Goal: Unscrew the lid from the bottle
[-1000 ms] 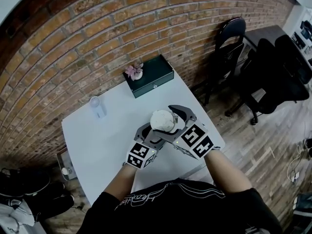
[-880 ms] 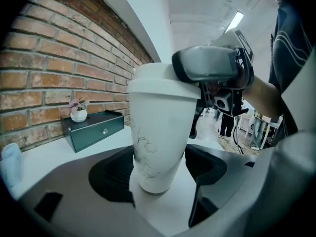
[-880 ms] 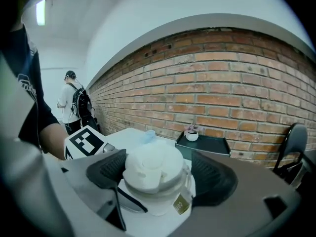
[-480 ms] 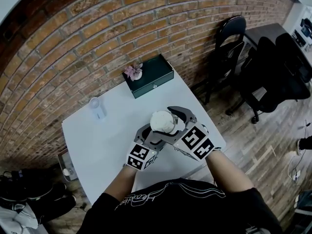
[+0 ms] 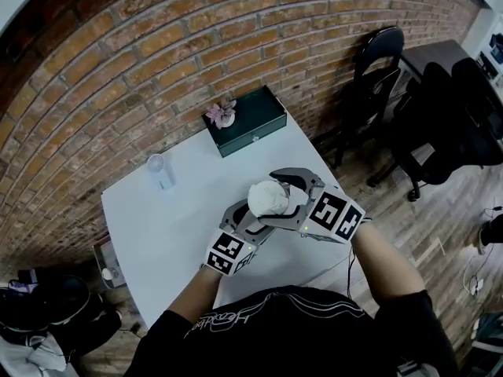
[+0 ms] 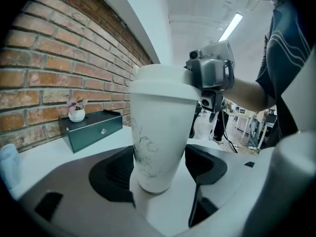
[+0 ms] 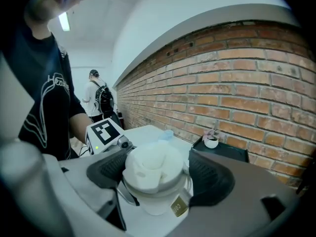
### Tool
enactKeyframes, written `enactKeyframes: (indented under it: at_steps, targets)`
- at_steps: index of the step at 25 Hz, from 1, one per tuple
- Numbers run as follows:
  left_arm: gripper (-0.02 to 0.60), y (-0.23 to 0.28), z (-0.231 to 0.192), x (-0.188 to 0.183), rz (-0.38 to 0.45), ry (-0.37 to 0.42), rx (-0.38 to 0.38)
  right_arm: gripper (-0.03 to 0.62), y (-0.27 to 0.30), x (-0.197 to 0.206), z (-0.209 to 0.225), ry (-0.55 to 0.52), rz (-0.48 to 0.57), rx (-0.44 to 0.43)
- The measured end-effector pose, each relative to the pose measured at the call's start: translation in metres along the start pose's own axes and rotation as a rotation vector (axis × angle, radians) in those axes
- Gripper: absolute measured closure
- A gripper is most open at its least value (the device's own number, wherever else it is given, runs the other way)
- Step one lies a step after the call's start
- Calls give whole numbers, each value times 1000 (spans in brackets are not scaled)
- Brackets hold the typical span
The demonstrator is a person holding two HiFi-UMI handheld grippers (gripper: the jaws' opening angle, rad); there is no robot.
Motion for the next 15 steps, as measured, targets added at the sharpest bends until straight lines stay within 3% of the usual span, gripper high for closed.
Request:
enactKeyframes:
  at_steps: [9,15]
  targets:
    - [238,-1,0,0,-16,3,19,207,3,-2,5,-151,-51,-328]
    - [241,-2,0,-1,-32,16,52,207,6,-4,5,-236,-119,-489]
Point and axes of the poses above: the fingertips, and each gripper's own axes: y forward along the fingers, z to its right, x out of its underside, the point moved 4 cm from there along -y, backward along the fingers, and after that the axes turned 1 degree about z, right-handed, at the moved point
